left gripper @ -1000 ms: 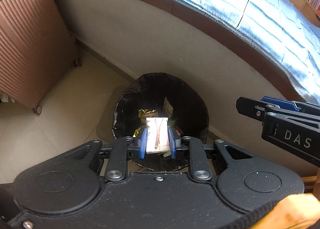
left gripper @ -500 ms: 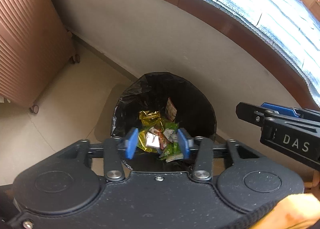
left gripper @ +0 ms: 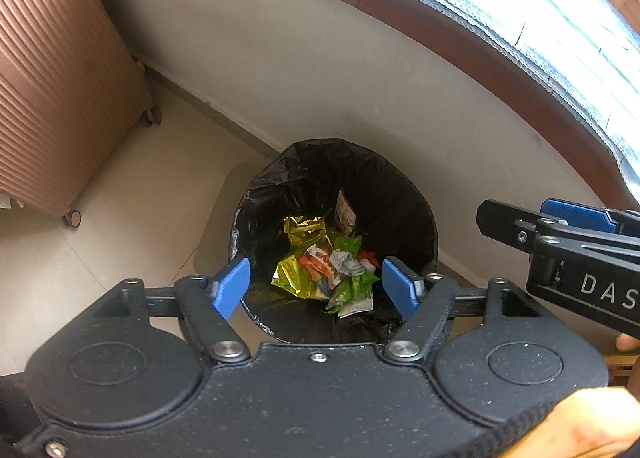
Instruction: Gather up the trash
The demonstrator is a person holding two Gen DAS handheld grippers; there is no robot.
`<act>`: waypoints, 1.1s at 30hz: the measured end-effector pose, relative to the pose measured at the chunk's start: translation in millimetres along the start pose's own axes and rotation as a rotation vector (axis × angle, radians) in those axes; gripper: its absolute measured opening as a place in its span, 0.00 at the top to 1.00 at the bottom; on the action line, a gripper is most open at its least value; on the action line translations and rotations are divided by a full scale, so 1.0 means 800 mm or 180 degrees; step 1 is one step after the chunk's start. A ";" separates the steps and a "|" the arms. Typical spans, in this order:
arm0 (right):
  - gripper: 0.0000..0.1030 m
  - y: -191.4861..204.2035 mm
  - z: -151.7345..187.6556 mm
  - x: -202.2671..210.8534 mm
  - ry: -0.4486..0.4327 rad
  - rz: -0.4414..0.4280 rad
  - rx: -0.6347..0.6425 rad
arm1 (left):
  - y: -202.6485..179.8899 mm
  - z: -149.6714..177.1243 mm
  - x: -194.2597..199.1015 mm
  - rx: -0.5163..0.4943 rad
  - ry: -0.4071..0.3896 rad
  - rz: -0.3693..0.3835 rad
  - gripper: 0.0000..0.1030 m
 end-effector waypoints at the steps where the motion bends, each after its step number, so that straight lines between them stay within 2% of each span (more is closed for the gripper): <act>1: 0.27 -0.001 -0.001 0.000 0.0004 0.0002 0.0000 | 0.000 -0.001 -0.003 -0.0006 -0.0005 -0.0006 0.28; 10: 0.21 -0.001 -0.001 0.004 -0.0001 0.0036 -0.0031 | 0.000 0.000 -0.004 -0.0006 -0.0007 -0.0019 0.25; 33: 0.21 -0.004 0.000 0.009 -0.0005 0.0039 -0.0044 | 0.002 0.002 -0.003 0.0040 0.0009 0.0046 0.24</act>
Point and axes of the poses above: each gripper's, at about its wrist camera, not at the fingertips, and x roughly against the way its jaws point, y to its left, z to its underside, the point moved 7 cm from there along -x, roughly the way its jaws point, and after that the axes turned 14 degrees about y, right-handed, at the moved point
